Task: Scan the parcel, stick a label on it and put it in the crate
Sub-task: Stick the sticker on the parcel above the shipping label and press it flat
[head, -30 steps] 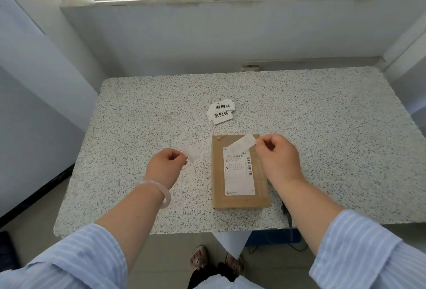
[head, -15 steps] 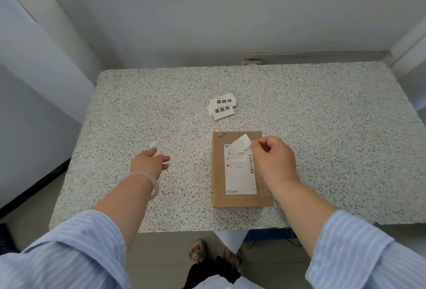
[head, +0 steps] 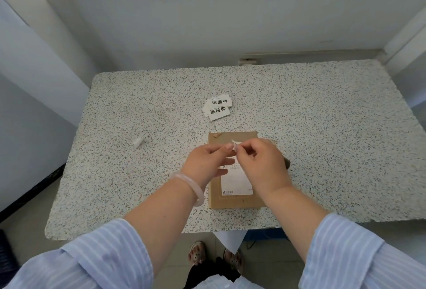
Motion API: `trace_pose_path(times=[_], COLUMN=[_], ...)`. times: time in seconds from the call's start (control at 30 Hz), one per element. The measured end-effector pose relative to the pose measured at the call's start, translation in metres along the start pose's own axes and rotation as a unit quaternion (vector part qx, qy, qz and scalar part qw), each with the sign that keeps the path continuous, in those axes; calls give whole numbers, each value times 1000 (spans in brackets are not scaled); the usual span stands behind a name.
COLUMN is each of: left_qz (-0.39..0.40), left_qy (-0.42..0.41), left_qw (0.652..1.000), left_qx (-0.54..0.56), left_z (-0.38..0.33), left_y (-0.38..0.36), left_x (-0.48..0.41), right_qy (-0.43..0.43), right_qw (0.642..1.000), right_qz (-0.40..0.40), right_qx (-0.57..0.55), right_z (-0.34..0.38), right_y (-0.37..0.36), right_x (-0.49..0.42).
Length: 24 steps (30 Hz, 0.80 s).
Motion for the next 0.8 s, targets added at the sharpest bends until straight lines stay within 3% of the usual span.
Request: trace_pose_path(times=[0.17,0.3,0.47,0.63,0.8], left_qz=[-16,-32,-24,-32,-100], left_qy=[25,31,40,42,16], left_qw=[997,994,993,995,994], left_qx=[70,98,107,89,-32], left_z=[-2,-6,-8,-7,-15], left_y=[-2,-1,-3,-2,1], left_x=[-3,-5,-11,-25,-49], right_qy=[83,-9,-182,-186,-190], right_qw=[996,1000,972,971,972], right_qz=[18,-19,16,0,-3], right_qx=[34,-22,-147,-149,-137], right_z=[0,-7,-26,-37,-51], right_y=[2,11,13,12,6], right_x=[0,-2,-13,-24,-44])
Point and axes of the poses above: each hand's wrist, its own x-axis away from the middle knuckle, its own y-axis out of the back of the hand, z = x × y, the point moved 1 cm from there along -x, towards the middle knuckle, and after that the axes turned 10 degrees about y, right-handed, at the moved point
